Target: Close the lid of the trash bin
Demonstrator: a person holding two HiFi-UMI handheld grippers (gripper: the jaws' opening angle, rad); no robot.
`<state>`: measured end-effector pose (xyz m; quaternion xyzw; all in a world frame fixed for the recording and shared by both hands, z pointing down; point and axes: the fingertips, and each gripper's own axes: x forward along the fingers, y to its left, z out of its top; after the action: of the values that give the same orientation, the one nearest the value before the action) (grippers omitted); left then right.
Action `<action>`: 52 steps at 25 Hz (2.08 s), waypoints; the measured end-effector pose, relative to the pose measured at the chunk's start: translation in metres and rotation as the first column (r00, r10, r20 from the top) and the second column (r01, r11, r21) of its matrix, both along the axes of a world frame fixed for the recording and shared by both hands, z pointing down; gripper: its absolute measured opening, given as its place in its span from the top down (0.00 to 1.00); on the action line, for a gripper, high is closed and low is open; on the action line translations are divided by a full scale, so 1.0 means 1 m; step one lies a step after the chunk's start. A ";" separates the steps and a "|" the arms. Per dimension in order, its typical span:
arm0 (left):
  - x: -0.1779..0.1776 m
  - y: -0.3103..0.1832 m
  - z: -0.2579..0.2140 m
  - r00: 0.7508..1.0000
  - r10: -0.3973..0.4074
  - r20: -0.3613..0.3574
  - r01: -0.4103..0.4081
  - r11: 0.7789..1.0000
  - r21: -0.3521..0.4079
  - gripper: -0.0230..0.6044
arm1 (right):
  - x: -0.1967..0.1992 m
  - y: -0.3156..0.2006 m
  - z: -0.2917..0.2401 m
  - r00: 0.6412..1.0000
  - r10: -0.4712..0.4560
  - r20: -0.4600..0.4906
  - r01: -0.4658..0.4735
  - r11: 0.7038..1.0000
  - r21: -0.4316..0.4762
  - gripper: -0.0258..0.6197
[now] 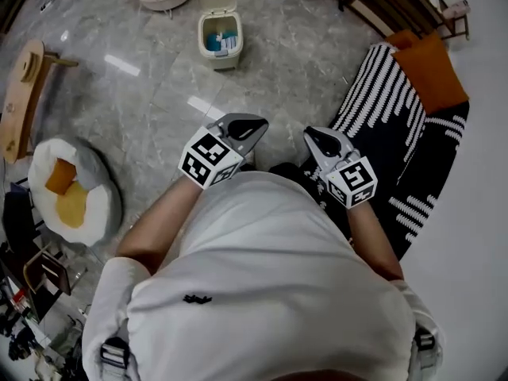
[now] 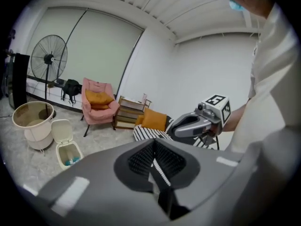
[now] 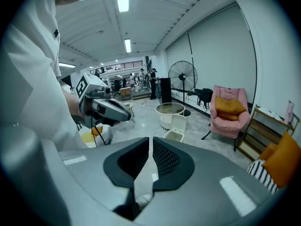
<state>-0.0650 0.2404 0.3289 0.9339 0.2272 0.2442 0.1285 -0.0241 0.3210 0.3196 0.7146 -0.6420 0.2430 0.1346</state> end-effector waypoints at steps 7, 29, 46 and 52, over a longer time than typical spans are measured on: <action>0.004 -0.067 0.019 0.977 -0.213 0.023 0.213 0.977 0.020 0.87 | 0.045 -0.065 0.019 0.987 -0.160 0.005 0.160 0.987 -0.005 0.91; 0.145 -0.243 0.022 0.730 -0.680 0.078 0.678 0.733 0.044 0.87 | 0.282 -0.325 0.107 0.824 -0.557 0.101 0.565 0.822 -0.072 0.88; 0.172 -0.276 0.043 0.566 -0.805 0.179 0.810 0.583 0.060 0.87 | 0.360 -0.474 0.245 0.732 -0.662 0.163 0.680 0.693 -0.238 0.83; 0.167 -0.280 0.054 0.527 -0.823 0.211 0.836 0.547 0.048 0.87 | 0.363 -0.521 0.277 0.703 -0.697 0.142 0.704 0.656 -0.271 0.83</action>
<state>0.1017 -0.0400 0.3827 0.8940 -0.2514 0.2433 0.2799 0.3393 -0.2004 0.5968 0.3792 -0.8235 0.2772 0.3180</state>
